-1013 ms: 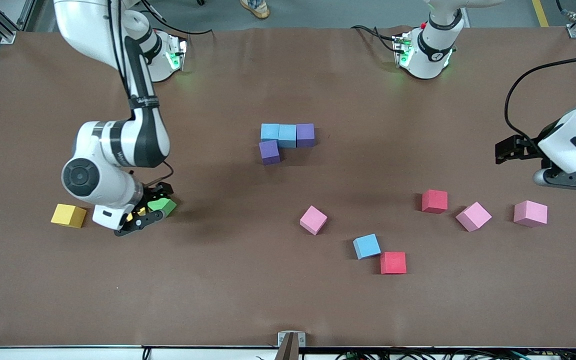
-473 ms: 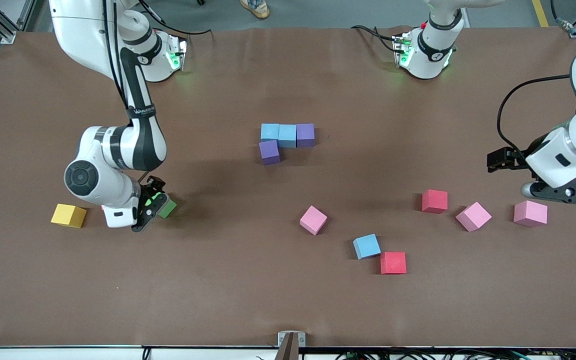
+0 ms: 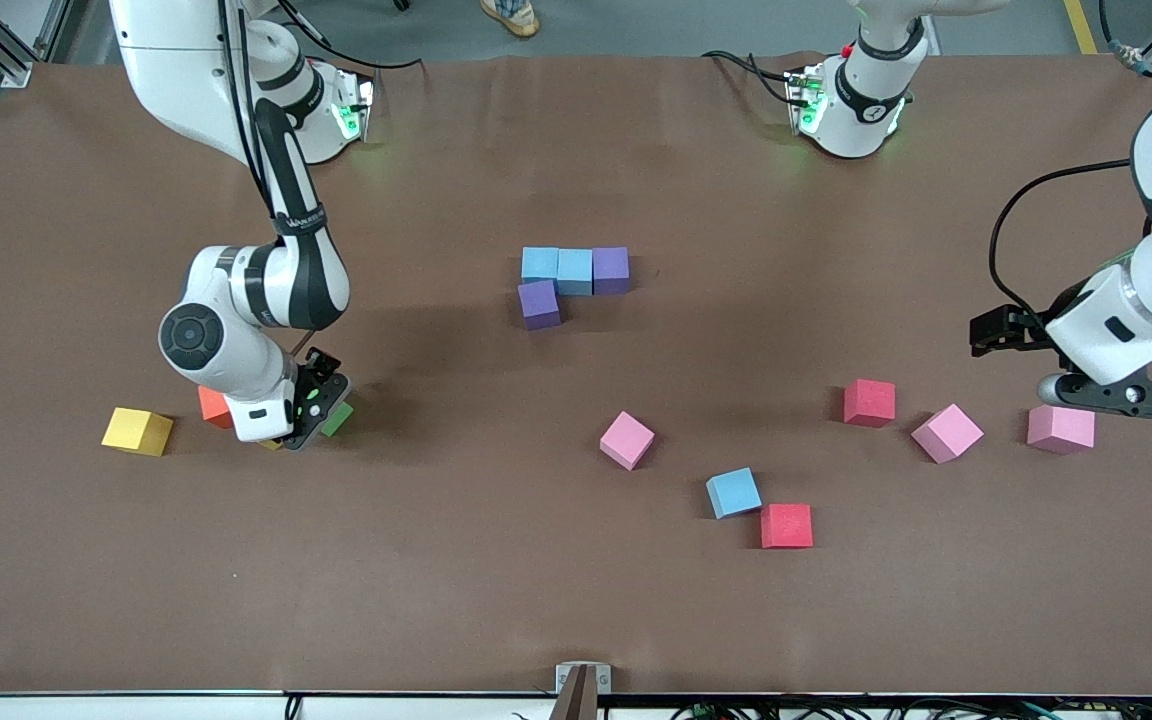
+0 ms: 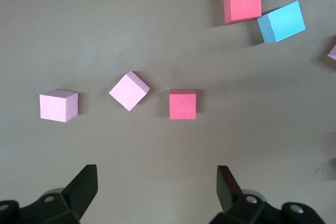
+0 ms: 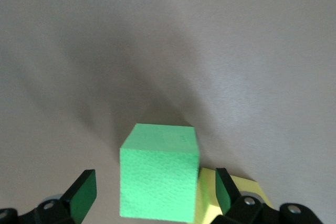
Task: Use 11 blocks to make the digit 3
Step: 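Reach and grasp the green cube with the right gripper, then lift the green cube and carry it toward the row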
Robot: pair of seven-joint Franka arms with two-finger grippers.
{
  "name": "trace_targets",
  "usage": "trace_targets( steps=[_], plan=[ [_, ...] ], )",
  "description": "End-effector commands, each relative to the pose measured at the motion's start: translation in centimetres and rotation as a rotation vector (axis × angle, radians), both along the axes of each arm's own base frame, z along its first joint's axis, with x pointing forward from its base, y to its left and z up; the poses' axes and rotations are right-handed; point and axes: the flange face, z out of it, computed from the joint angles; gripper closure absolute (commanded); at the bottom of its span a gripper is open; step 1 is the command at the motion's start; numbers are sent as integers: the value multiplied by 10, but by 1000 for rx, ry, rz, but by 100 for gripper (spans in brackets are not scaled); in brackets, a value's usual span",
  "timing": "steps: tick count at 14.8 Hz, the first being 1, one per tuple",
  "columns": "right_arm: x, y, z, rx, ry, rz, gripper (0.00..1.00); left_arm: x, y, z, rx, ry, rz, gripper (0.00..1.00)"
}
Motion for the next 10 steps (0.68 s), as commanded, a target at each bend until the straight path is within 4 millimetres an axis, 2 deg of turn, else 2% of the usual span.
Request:
trace_targets(
  steps=[1,5,10],
  plan=[
    [-17,-2,-3,49,-5,-9,0,2,-4,-4,8,-5,-12,0],
    [-14,-5,-7,41,-20,-15,0,1,-22,-3,-2,-15,-34,0],
    [-11,-9,-21,20,-48,-17,0,0,-26,-1,-3,-18,-40,0]
  ],
)
